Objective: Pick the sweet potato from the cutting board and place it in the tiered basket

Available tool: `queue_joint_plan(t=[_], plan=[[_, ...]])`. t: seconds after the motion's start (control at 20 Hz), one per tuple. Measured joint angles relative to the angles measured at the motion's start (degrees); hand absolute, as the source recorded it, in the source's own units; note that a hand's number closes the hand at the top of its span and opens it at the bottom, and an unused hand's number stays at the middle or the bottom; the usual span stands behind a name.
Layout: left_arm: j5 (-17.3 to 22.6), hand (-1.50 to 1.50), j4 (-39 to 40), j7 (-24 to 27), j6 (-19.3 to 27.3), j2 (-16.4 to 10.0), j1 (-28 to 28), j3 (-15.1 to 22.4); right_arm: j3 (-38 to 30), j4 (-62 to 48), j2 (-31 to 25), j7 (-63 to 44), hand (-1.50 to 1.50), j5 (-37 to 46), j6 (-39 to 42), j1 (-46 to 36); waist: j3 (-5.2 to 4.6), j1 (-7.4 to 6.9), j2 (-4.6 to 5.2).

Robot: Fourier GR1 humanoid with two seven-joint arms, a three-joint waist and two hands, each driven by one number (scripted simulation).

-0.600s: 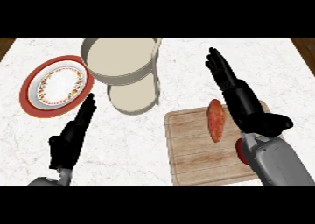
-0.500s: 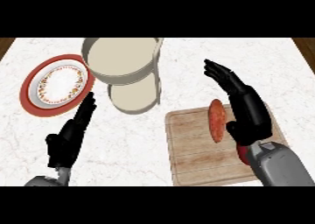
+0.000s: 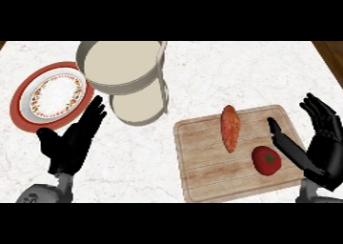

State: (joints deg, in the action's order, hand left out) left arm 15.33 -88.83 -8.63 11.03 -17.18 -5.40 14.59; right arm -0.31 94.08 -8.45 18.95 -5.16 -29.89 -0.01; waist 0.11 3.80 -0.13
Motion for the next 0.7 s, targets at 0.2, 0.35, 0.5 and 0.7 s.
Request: queue_joint_plan(t=[0.2, 0.35, 0.5, 0.7], plan=[[0.84, 0.00, 1.49, -0.81, -2.20, 0.94, -1.59, -0.04, 2.55, 2.81, 0.92, 4.21, -1.50, 5.22, -2.41, 7.25, -0.07, -1.89, 0.04], [1.20, 0.00, 1.86, -1.58, -2.89, 1.03, -2.36, -0.30, 6.88, 6.85, -0.76, 0.33, -1.50, 12.83, -4.98, 13.06, -0.21, -2.36, 0.00], [0.97, 0.00, 2.45, -1.62, -2.94, 1.49, -2.92, -0.21, 10.06, 10.42, -2.96, -7.23, -1.50, 21.73, -7.60, 17.61, -0.35, -2.55, 0.07], [1.33, 0.00, 2.52, -1.56, -3.90, 0.69, -3.06, -0.87, 10.99, 13.63, -5.75, -18.68, -1.50, 33.35, -8.89, 22.93, -0.68, -2.78, 0.31]])
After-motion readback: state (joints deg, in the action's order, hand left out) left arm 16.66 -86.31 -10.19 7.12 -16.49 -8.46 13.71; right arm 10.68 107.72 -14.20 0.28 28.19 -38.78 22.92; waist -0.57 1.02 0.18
